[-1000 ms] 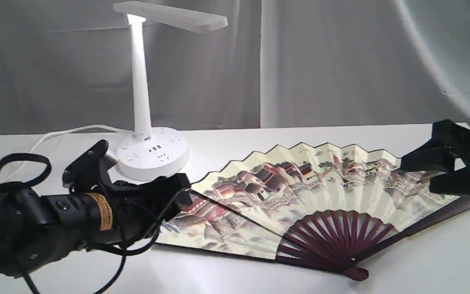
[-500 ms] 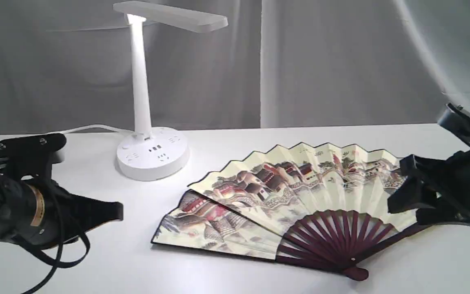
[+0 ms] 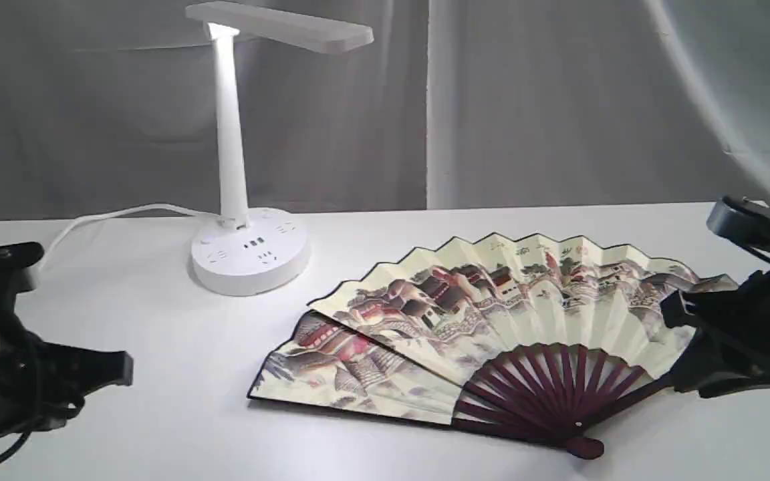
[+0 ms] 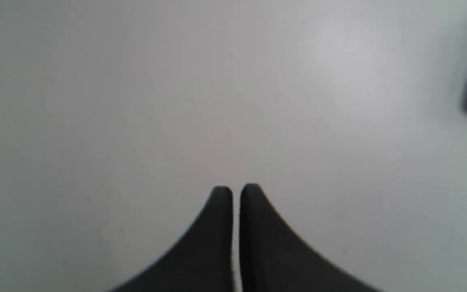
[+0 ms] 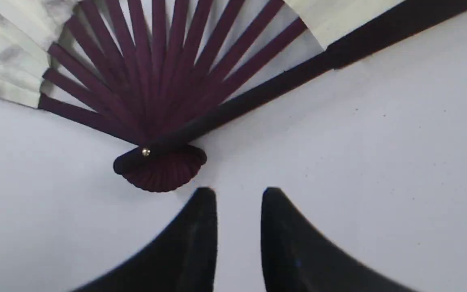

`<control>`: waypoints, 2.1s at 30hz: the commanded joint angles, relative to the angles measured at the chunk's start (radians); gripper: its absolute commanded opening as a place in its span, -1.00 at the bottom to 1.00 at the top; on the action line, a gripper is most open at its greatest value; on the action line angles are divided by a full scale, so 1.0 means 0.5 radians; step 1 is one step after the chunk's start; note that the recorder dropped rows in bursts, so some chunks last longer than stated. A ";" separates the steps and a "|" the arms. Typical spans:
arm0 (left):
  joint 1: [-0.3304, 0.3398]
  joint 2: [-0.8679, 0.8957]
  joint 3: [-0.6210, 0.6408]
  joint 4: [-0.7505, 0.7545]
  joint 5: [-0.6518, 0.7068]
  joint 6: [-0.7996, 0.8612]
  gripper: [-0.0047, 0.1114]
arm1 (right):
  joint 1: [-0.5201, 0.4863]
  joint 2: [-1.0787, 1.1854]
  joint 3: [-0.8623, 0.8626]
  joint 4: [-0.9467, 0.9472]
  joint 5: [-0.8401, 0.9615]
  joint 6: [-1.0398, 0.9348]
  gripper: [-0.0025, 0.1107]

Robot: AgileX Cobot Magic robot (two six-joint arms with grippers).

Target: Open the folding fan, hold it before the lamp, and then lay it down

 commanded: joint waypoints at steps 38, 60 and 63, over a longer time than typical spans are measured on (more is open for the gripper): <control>0.264 -0.219 0.001 -0.255 0.317 0.587 -0.92 | 0.267 -0.234 -0.002 -1.182 0.014 0.826 -0.96; 0.264 -0.762 0.001 -0.254 0.513 0.689 -0.92 | 0.284 -0.933 0.207 -1.352 -0.056 0.992 -0.96; 0.264 -0.912 0.001 -0.254 0.544 0.690 -0.92 | 0.284 -1.061 0.207 -1.352 -0.007 0.992 -0.96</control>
